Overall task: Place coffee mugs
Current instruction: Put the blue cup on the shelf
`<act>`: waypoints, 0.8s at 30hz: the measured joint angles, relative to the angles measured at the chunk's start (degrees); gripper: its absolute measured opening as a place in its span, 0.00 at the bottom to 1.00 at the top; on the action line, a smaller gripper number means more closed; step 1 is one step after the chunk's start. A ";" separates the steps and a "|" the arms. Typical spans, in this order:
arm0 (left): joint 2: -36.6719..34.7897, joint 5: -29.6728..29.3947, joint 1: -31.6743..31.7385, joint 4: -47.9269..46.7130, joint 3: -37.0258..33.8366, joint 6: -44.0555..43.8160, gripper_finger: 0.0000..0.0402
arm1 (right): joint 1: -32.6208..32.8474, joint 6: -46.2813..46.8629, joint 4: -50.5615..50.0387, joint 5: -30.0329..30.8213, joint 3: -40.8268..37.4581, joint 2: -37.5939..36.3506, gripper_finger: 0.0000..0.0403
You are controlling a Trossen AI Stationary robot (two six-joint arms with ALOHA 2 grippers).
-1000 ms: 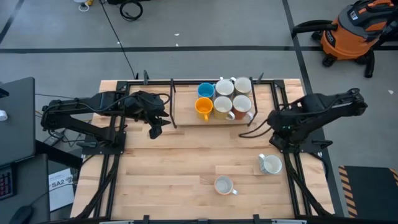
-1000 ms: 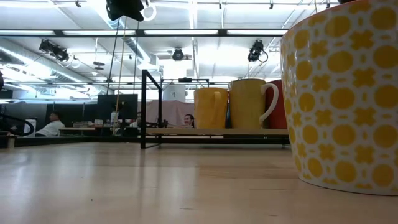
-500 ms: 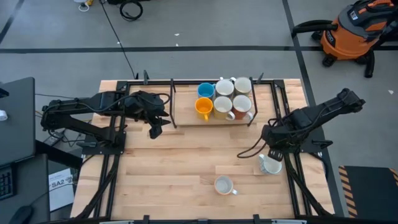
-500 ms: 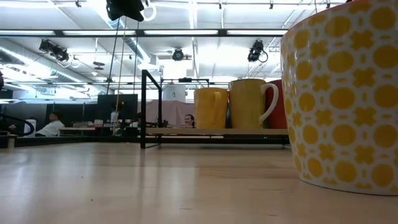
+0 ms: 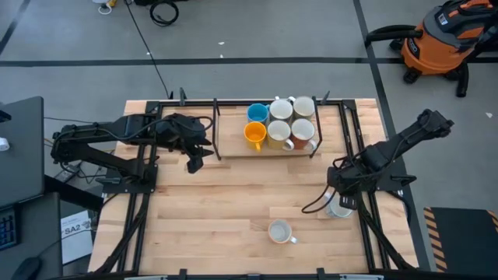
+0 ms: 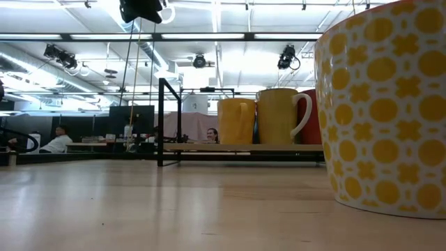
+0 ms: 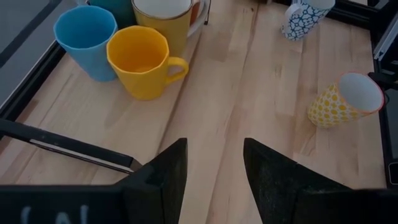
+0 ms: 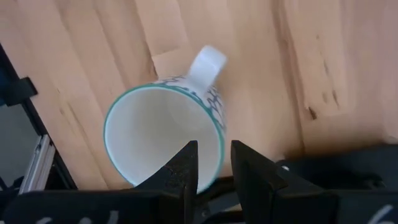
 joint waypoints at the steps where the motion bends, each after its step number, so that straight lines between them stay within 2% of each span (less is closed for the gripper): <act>1: 0.00 0.00 0.00 0.24 0.00 0.00 0.41 | 0.37 0.00 0.80 0.01 -0.59 0.00 0.25; 19: 0.00 0.00 0.00 2.00 0.00 0.00 0.41 | 1.53 1.11 9.11 1.16 -7.61 0.02 0.25; 24: -0.02 0.00 0.00 1.99 0.00 0.00 0.41 | 1.51 3.90 9.70 1.16 -8.28 0.02 0.21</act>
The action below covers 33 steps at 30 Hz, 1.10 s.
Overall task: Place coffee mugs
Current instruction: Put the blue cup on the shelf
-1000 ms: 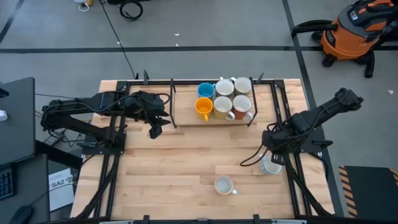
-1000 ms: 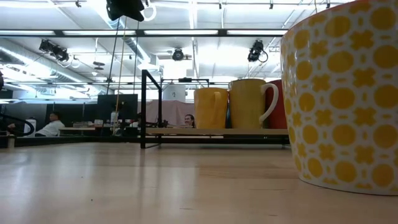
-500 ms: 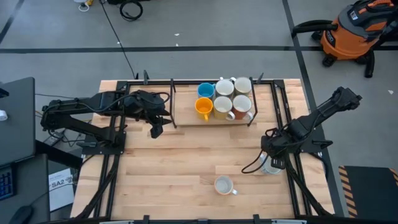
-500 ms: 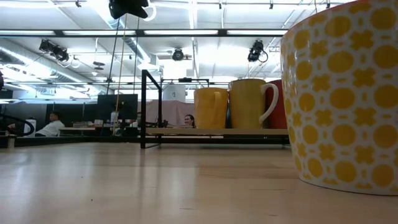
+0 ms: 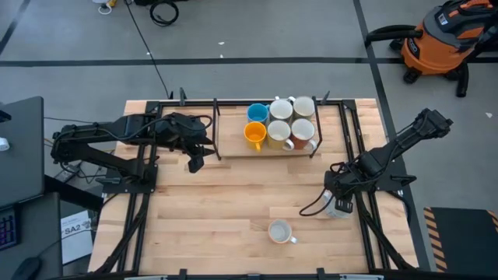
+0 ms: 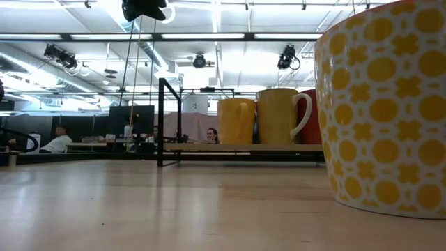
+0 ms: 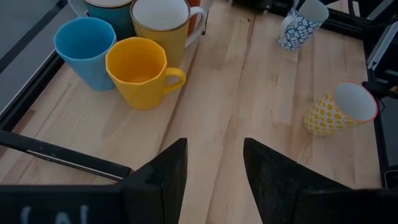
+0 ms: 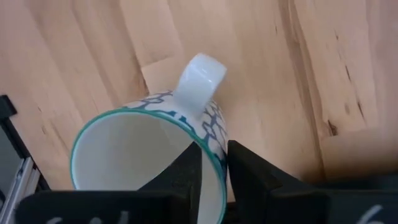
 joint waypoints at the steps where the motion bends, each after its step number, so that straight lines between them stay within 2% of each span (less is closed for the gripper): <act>1: 0.01 0.00 0.00 0.00 0.00 0.00 0.41 | -0.02 0.22 0.00 0.00 -0.04 0.00 0.19; 6: 0.02 0.00 0.00 0.00 0.00 0.00 0.41 | -0.05 0.85 0.63 0.07 -0.08 0.04 0.05; 14: 0.02 0.00 0.00 1.51 0.00 0.07 0.41 | -1.47 5.39 6.25 0.17 -0.10 0.04 0.08; 20: 0.01 0.00 0.00 3.76 0.00 0.10 0.41 | -4.21 7.03 13.44 4.94 -0.08 0.53 0.06; 24: 0.00 0.00 0.00 3.96 0.00 0.13 0.41 | -7.71 7.04 19.97 5.81 -0.06 2.08 0.06; 28: 0.00 0.00 0.00 3.95 0.00 0.17 0.41 | -11.93 5.34 25.34 5.55 0.92 5.00 0.06; 33: 0.00 0.00 0.00 3.96 0.00 0.60 0.41 | -16.63 -5.23 24.14 6.10 9.19 11.34 0.06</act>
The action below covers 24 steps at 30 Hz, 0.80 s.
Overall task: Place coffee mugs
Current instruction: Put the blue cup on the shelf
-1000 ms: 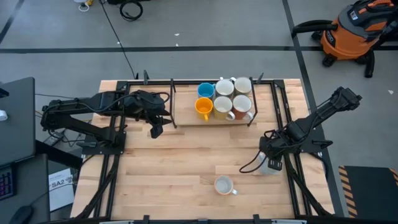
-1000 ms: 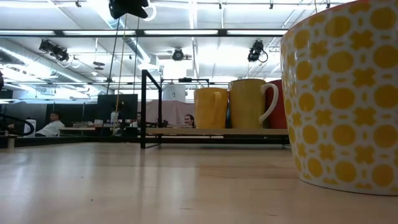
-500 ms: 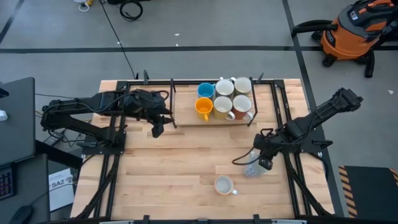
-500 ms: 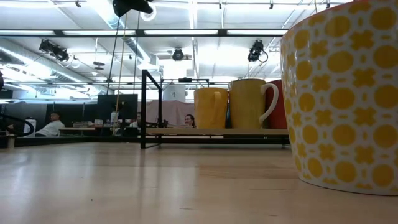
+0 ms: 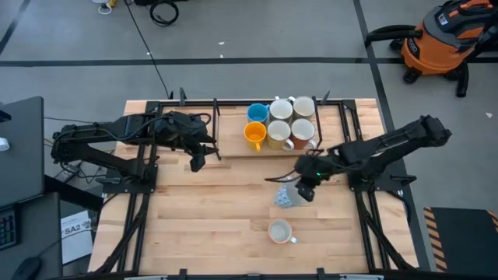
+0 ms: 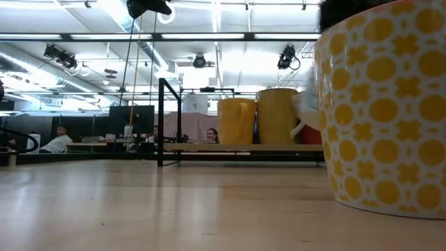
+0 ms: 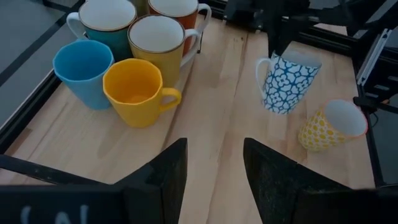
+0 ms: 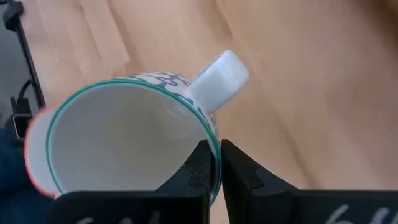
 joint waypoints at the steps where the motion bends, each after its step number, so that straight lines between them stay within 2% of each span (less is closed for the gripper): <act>1: 0.00 0.00 0.00 -0.04 0.00 0.14 0.41 | -0.96 -2.53 -0.23 0.49 2.19 1.52 0.06; 8: 0.00 0.01 0.00 -0.04 0.00 0.21 0.41 | -6.53 -21.23 -0.40 3.60 18.01 14.32 0.06; 14: 0.00 0.02 0.00 -0.03 0.00 0.08 0.41 | -9.66 -28.99 -6.52 3.33 29.77 26.13 0.06; 18: 0.00 0.02 0.00 -0.04 0.00 0.08 0.41 | -10.64 -33.33 -11.67 3.21 34.97 32.21 0.06; 24: 0.00 0.02 0.00 -0.03 0.00 0.06 0.41 | -10.86 -38.61 -13.16 2.84 38.68 38.30 0.07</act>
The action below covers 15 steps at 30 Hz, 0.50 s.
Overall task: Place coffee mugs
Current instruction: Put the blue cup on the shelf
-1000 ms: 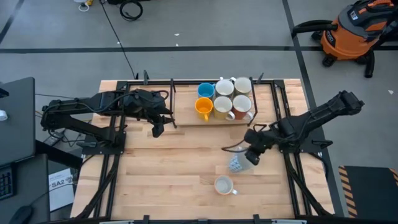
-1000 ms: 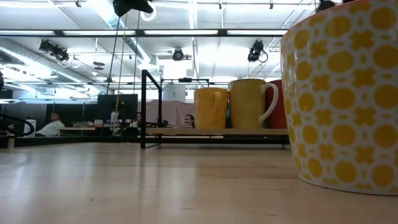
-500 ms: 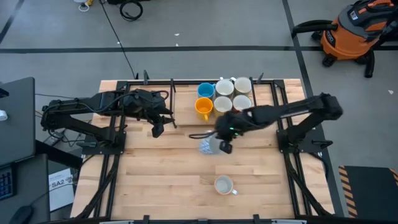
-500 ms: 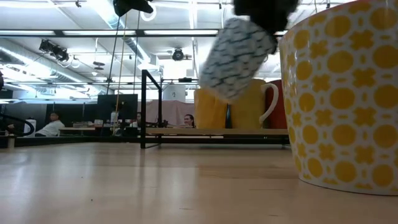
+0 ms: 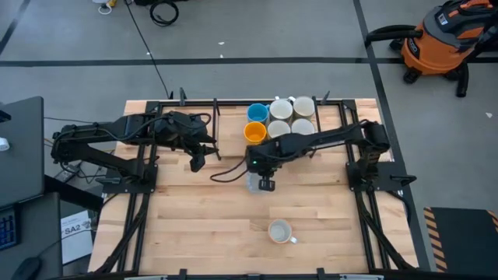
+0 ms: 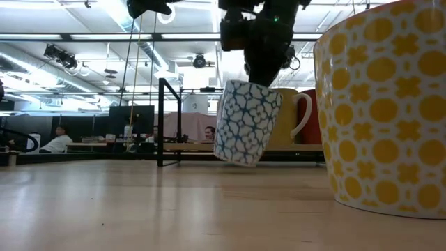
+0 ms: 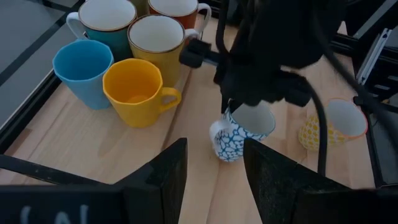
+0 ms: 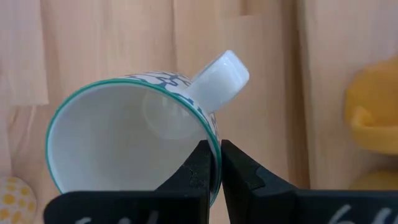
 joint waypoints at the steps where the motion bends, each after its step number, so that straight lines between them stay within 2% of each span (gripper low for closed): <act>1: 0.00 0.00 0.00 -0.02 0.00 0.00 0.41 | 0.00 -0.46 -0.24 -0.26 0.27 0.65 0.07; 8: 0.00 0.00 0.00 -0.02 0.00 0.00 0.41 | 0.00 -1.21 -1.56 -1.23 0.85 2.25 0.08; 15: 0.00 0.00 0.00 0.00 0.00 0.00 0.41 | 0.02 -1.22 -1.48 -1.53 0.85 2.25 0.13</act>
